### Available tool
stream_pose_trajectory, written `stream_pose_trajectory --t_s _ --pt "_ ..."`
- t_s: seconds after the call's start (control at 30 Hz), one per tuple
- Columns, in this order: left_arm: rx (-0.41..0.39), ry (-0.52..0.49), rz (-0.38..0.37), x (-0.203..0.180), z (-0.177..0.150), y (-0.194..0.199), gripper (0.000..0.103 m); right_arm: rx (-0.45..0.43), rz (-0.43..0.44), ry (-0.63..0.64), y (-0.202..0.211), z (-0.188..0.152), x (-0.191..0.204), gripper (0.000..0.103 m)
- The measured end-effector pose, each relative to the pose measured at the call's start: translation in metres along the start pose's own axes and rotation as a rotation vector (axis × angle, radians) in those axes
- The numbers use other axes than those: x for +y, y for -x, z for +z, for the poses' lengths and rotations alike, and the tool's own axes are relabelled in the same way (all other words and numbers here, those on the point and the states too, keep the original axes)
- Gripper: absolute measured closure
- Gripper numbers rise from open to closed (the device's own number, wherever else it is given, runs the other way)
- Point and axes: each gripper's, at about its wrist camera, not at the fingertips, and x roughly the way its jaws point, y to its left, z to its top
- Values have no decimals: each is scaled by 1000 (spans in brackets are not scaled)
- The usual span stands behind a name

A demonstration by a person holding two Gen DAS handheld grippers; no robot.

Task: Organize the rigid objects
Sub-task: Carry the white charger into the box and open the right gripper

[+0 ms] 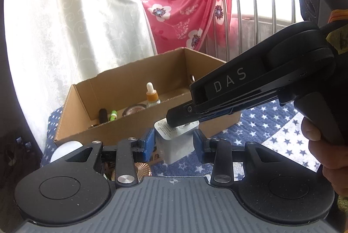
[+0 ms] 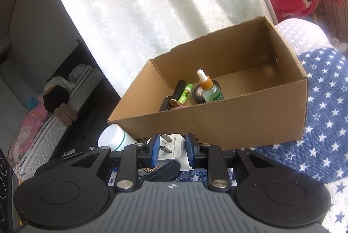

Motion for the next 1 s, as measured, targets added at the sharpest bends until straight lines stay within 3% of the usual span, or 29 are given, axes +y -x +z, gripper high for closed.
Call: stream_pose_trajectory --t_s 0.2,0.4,0.63,0.83,1.0 --pt "-101 -15 20 5 46 13 66 -89 1 84 28 43 21 75" --pt "-101 33 30 12 96 -28 65 -83 10 107 18 107 6 75" --pt "69 172 9 26 121 -115 66 70 -31 49 -48 159 -41 75" --pt "237 235 14 38 124 -178 65 187 -66 3 -106 172 -79 75" --pt "314 256 28 44 123 -204 65 251 -71 -22 -137 174 -97 75"
